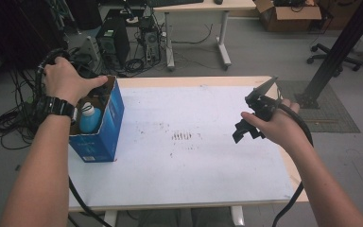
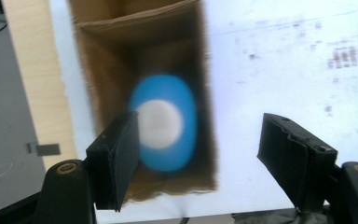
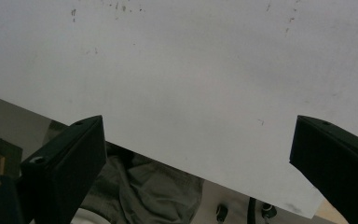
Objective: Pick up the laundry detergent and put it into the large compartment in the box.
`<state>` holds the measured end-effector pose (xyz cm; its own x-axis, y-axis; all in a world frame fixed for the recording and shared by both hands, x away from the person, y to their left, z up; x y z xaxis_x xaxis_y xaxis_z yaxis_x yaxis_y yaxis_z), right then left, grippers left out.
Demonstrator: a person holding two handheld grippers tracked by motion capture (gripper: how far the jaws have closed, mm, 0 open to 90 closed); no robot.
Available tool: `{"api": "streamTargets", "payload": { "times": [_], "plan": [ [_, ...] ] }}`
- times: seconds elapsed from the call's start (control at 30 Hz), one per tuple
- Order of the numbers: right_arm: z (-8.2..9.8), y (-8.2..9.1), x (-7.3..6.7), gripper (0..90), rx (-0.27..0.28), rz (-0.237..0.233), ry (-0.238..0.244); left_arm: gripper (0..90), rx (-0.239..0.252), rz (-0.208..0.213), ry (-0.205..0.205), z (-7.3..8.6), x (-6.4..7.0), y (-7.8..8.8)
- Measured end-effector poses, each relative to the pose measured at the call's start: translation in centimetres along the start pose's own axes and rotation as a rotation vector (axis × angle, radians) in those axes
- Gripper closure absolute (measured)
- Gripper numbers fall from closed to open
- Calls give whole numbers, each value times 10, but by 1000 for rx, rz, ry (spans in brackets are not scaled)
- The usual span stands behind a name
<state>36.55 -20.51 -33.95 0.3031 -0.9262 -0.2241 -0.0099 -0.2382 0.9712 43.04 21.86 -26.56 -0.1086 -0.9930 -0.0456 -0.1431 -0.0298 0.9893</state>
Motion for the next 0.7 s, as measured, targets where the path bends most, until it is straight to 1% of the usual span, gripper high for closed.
{"api": "streamTargets", "payload": {
  "times": [0.07, 0.17, 0.2, 0.23, 0.27, 0.3, 0.33, 0.37, 0.47, 0.53, 0.57, 0.6, 0.7],
  "plan": [
    [1, 1, 0, 38, 1, -1, 0, 286, 4, 2, -11, -2, 9, 2],
    [1, 3, 1, 38, 5, 1, 2, 275, -2, 22, -33, -2, 25, 5],
    [2, 3, 1, 38, 3, 0, -1, 269, 4, 26, -38, -4, 30, 7],
    [2, 3, 1, 38, 3, 0, -1, 267, 4, 26, -38, -4, 30, 7],
    [3, 3, 1, 38, 2, 0, 1, 266, 9, 29, -50, -5, 39, 9],
    [3, 3, 2, 38, 2, 2, 2, 258, 9, 29, -50, -5, 39, 9],
    [3, 3, 2, 38, 3, 3, 1, 252, 11, 39, -64, -6, 46, 10],
    [4, 4, 2, 38, 3, 1, -1, 237, 13, 42, -69, -7, 50, 10],
    [4, 4, 2, 38, 4, 3, -3, 216, 11, 42, -83, -8, 61, 8],
    [4, 5, 1, 38, 7, 0, 0, 210, 6, 49, -100, -8, 70, 5],
    [4, 5, 1, 38, 7, 0, 0, 199, 6, 49, -100, -8, 70, 5],
    [5, 5, 1, 38, 6, 1, 1, 197, 11, 53, -108, -9, 76, 3],
    [6, 5, 1, 38, 7, 1, 7, 173, 6, 61, -120, -8, 87, -3]
  ]
}}
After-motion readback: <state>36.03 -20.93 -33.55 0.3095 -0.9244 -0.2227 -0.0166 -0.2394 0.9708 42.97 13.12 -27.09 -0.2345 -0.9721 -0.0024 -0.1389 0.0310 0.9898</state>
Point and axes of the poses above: each handheld gripper's, and its own axes: y roughly backward along the jaws, z roughly out of its underside, x roughly to its right, the point moved 8 cm from there along -y, roughly forward along the jaws, and after that the axes turned 1 degree about -x, right-handed, at the moved point
